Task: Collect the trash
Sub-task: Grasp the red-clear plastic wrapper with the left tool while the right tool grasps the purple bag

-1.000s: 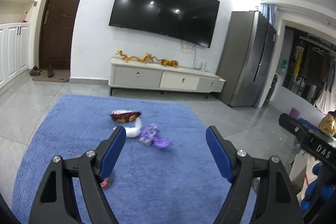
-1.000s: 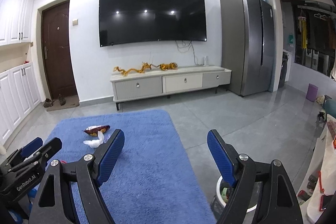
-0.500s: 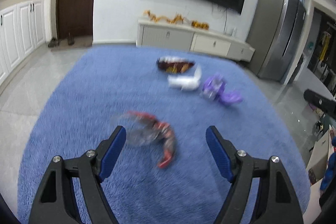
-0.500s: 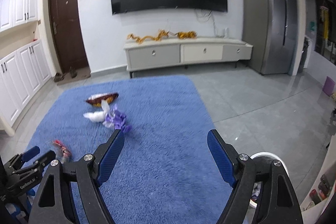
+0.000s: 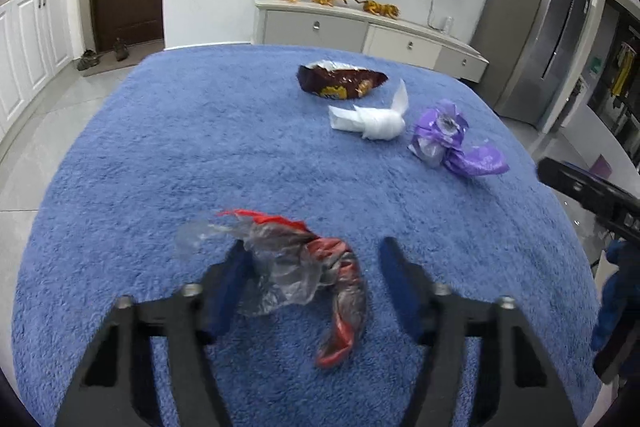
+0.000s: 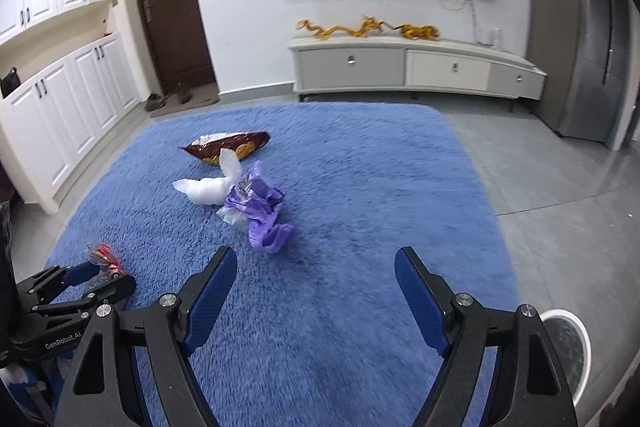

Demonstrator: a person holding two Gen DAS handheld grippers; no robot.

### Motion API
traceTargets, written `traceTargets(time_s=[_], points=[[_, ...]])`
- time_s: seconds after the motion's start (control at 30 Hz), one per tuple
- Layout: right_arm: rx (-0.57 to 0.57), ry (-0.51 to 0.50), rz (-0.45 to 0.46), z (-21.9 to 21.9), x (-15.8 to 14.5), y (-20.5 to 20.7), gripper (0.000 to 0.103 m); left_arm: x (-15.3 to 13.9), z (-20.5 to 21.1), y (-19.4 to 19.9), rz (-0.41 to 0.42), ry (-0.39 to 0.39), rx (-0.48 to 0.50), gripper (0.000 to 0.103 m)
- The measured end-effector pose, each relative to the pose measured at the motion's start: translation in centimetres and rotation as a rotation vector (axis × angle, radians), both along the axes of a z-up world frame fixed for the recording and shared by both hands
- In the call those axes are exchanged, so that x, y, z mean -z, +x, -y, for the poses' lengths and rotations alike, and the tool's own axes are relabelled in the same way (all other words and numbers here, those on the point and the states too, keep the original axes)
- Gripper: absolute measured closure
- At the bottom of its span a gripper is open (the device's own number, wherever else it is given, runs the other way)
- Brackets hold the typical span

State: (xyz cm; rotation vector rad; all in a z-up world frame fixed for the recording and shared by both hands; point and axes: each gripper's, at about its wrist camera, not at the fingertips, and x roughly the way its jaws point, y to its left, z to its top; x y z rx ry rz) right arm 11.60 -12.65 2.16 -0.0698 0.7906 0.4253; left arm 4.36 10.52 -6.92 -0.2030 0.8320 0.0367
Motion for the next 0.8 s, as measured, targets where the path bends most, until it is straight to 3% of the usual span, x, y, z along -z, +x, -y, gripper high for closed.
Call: traceTargets(time_s=[0.07,0.17,0.63,0.73,0.8], points=[[-0.018,0.008,-0.01,-0.5,0.4,0.7,0.023,0.4,0.0,0.4,-0.016,-0.014,0.01,0.064],[-0.051,0.022,-0.023,-1.4,0.9,1.7,0.023,0.4,-0.2,0.4,-0.011,-0.03,0.003,0.071],[-0.129,0.084,-0.085,-5.1,2.2,5.8,0.024,0.5,0.0,0.6,-0.015,-0.03,0.002,0.073],[-0.134,0.085,-0.117,-5.5,2.7,6.6,0.036,0.5,0.0,0.5,-0.016,-0.026,0.003,0.073],[-0.144,0.095,-0.156,-5.7,3.3,7.2,0.055,0.5,0.1,0.4,-0.016,-0.023,0.003,0.073]])
